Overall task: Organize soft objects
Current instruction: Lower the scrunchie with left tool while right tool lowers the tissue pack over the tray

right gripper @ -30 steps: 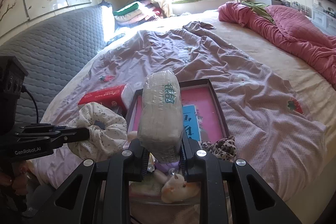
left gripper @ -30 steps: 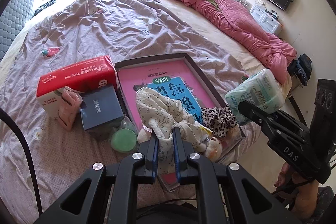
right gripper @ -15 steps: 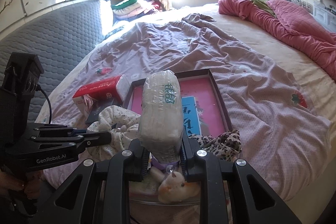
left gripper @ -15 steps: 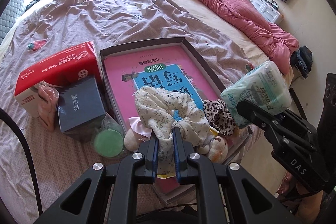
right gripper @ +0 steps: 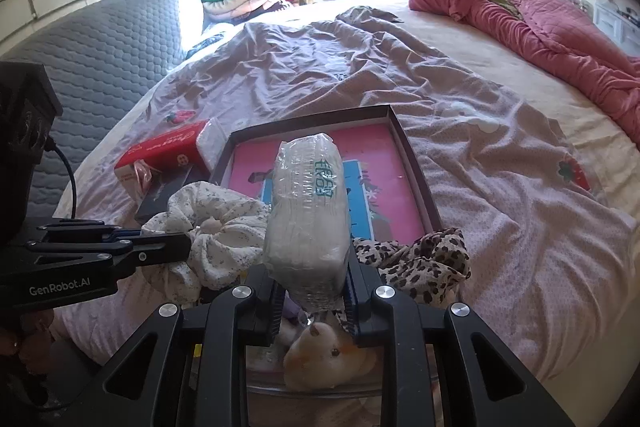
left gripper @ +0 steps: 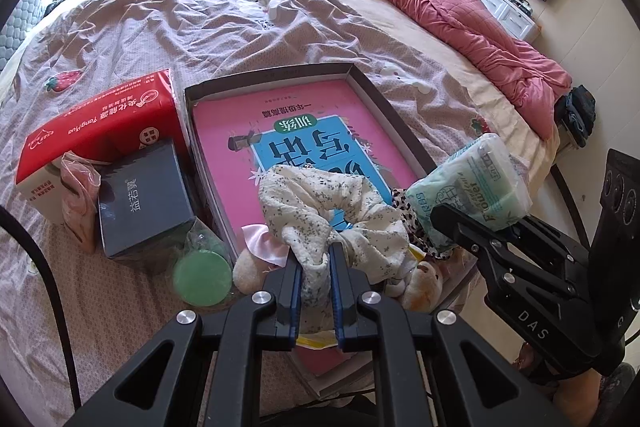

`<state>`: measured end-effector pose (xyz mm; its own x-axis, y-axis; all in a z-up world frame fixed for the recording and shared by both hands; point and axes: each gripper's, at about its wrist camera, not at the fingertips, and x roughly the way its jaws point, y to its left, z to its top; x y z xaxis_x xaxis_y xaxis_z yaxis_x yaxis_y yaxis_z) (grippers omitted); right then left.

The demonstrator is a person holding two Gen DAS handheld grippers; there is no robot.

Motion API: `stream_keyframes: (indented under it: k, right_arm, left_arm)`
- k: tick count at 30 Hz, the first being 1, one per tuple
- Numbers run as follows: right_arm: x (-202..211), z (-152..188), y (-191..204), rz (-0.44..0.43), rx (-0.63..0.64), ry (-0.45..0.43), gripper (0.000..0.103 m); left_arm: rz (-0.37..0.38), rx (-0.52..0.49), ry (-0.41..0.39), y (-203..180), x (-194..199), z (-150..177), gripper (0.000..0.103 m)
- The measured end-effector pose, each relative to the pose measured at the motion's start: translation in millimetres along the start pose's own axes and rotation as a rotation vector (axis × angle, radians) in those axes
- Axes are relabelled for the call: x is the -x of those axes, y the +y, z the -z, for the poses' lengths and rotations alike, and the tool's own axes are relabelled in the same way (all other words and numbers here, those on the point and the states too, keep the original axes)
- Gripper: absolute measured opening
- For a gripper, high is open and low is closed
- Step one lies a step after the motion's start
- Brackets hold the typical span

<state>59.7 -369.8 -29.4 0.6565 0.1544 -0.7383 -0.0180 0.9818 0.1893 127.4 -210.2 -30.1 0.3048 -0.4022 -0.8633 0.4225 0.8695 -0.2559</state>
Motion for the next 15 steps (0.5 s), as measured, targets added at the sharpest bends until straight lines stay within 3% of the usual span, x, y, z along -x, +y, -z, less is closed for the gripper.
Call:
stream_keyframes:
  k: [7,15]
  right_arm:
    - [-3.2,-7.9,-1.0,0.015,0.011,-0.025,0.026]
    - [-27.9,-12.3,4.2,0.018,0.056,0.016,0.026]
  left_arm:
    - [0.003,-0.005,0.005,0.3,-3.3,-1.0,0.013]
    - [0.003,-0.012,0.013,0.6,-4.6,-0.7,0.013]
